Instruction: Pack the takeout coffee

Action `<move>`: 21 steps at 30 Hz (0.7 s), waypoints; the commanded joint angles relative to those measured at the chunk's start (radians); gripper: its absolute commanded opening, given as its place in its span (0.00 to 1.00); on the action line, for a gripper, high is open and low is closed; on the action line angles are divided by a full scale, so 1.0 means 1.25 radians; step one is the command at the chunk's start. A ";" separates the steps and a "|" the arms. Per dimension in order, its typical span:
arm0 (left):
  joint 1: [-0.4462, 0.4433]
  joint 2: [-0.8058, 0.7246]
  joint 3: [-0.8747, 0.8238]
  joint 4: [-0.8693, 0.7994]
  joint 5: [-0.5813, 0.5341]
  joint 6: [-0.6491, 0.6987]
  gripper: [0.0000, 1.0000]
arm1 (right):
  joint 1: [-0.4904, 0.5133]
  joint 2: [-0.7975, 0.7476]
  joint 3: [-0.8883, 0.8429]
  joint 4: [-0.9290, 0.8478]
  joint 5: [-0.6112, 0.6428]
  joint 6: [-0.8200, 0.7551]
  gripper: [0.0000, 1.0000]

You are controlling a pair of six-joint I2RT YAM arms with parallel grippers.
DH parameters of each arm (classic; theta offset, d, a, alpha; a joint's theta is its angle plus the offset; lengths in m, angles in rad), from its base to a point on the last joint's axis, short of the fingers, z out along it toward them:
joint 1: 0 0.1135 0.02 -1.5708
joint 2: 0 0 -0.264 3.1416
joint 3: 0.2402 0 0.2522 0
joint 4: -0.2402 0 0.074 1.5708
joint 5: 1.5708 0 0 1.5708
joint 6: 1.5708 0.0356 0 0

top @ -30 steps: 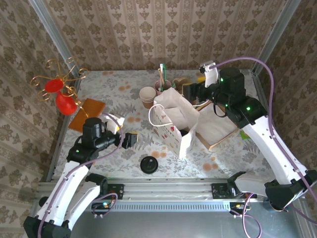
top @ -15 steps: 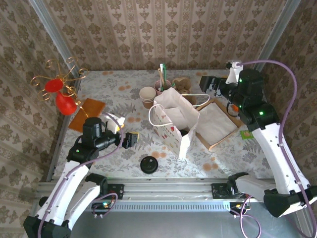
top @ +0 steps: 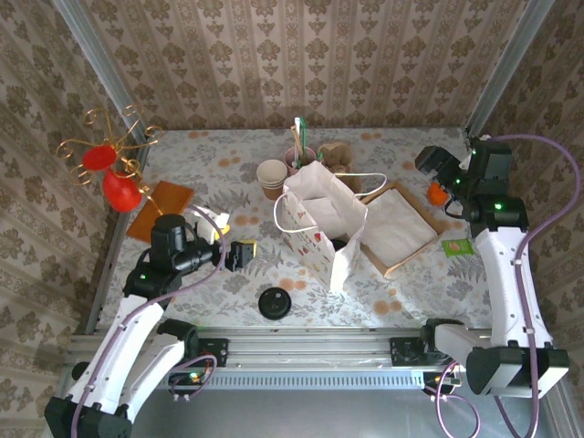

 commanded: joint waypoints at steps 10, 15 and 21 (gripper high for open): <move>0.007 -0.010 -0.007 0.057 0.049 -0.014 1.00 | -0.018 0.172 -0.105 -0.084 -0.058 0.006 0.99; 0.009 -0.026 -0.012 0.051 0.050 -0.006 1.00 | 0.026 0.301 -0.096 -0.101 -0.065 -0.046 0.96; 0.010 -0.026 -0.013 0.052 0.052 -0.006 1.00 | 0.128 0.424 -0.034 -0.146 0.044 -0.109 0.99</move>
